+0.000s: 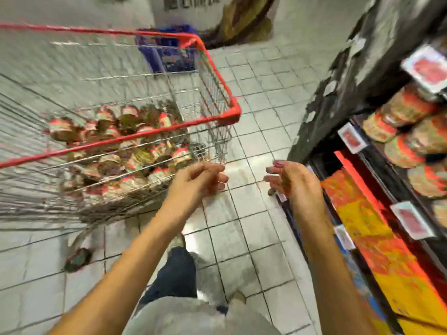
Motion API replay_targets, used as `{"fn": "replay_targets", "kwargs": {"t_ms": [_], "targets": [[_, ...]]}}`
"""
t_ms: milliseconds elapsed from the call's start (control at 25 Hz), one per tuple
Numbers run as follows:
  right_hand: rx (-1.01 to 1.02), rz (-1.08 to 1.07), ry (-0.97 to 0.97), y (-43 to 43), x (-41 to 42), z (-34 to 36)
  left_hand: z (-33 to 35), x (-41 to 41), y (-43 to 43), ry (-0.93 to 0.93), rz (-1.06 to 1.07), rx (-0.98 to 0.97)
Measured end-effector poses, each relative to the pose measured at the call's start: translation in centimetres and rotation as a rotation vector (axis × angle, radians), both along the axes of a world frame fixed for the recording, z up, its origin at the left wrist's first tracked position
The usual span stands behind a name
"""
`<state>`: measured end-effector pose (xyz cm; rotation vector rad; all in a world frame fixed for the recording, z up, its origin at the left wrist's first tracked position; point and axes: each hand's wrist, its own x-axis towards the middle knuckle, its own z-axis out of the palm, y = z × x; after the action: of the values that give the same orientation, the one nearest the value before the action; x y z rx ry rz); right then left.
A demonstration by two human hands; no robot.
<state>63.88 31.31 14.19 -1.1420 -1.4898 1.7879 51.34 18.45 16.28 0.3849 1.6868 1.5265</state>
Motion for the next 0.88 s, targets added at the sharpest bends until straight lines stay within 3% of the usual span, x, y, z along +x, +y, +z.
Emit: {"fn": "replay_targets", "kwargs": {"t_ms": [120, 240, 480, 600, 720, 800, 880], "targets": [[0.043, 0.314, 0.055, -3.4, -12.9, 0.0, -0.4, -10.3, -5.8, 0.052, 0.279, -0.01], [0.036, 0.47, 0.019, -6.0, -26.0, -0.9, -1.6, -21.0, -10.3, 0.112, 0.41, -0.1], [0.085, 0.64, -0.429, -7.0, -43.9, -8.9, -5.8, -38.1, -15.2, 0.095, 0.443, -0.335], [0.136, 0.739, -0.695, -5.8, -48.4, -14.6, -11.4, -43.0, -12.7, 0.107, 0.252, -0.452], [0.133, 0.807, -0.786, -4.9, -51.1, -19.4, -20.3, -42.6, -9.8, 0.294, -0.174, -0.721], [0.177, 0.895, -0.84, -3.8, -52.9, -22.1, -26.2, -40.9, -8.3, 0.318, -0.456, -0.779], [0.177, 0.977, -0.838, -2.3, -54.3, -24.2, -30.3, -39.6, -6.9, 0.359, -0.539, -0.819]]}}
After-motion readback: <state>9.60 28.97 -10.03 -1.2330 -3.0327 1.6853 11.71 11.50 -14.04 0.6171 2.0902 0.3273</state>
